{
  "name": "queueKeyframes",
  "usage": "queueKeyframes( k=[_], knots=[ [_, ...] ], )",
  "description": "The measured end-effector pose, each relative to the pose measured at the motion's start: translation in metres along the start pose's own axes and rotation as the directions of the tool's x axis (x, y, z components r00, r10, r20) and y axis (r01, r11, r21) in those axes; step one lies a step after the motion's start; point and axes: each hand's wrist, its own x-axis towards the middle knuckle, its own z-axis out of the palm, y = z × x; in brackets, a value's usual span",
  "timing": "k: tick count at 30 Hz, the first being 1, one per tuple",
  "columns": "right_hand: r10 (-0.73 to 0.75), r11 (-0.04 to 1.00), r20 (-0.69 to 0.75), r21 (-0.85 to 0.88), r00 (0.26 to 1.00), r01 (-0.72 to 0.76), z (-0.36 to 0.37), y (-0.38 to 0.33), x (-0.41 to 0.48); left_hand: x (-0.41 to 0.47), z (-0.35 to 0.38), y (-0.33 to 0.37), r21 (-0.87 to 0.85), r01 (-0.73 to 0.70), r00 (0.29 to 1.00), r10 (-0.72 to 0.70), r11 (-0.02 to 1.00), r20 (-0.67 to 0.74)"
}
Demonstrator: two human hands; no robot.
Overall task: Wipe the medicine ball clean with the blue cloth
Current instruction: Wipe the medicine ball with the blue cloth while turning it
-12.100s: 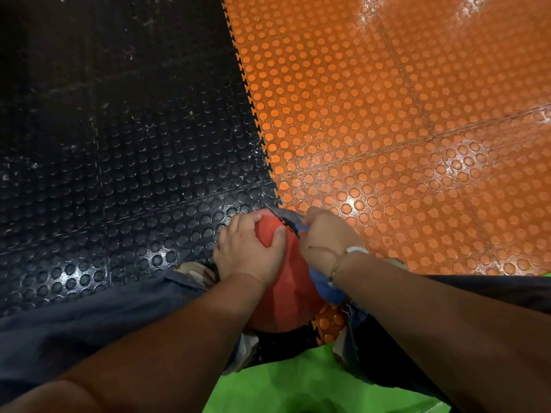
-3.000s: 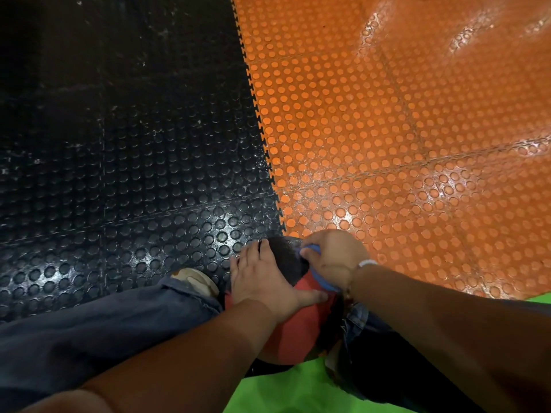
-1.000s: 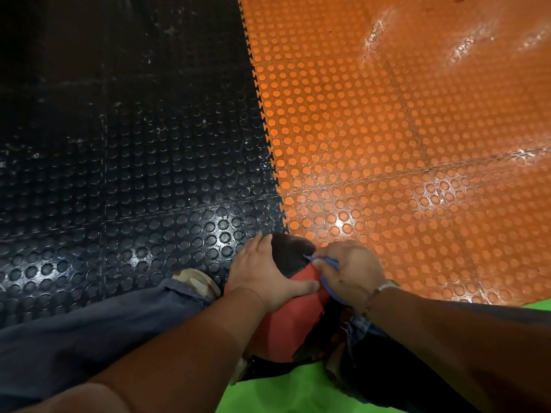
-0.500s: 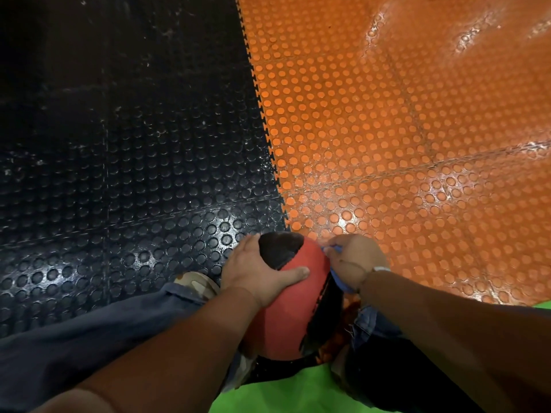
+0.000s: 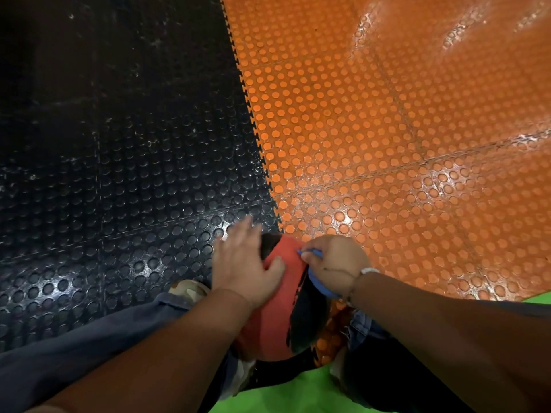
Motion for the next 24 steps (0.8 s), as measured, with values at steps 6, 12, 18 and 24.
queueKeyframes(
  k=[6,12,18,24],
  knots=[
    [0.168,0.979,-0.029,0.118,0.985,-0.164,0.003,0.012,0.004,-0.005,0.01,0.007,0.037,-0.221,0.973,0.218,0.975,0.072],
    [-0.137,0.991,-0.065,-0.014,0.988,0.136,0.005,-0.008,0.001,0.0,0.012,-0.01,-0.045,-0.133,0.991,0.133,0.99,-0.001],
    [0.032,0.999,-0.059,-0.003,0.998,-0.032,0.004,-0.005,0.012,-0.001,0.01,-0.01,-0.06,-0.12,0.993,0.12,0.991,-0.006],
    [0.035,0.999,-0.014,-0.027,0.999,-0.036,0.004,0.004,0.017,-0.002,0.007,-0.004,-0.066,-0.143,0.989,0.145,0.987,0.018]
  ],
)
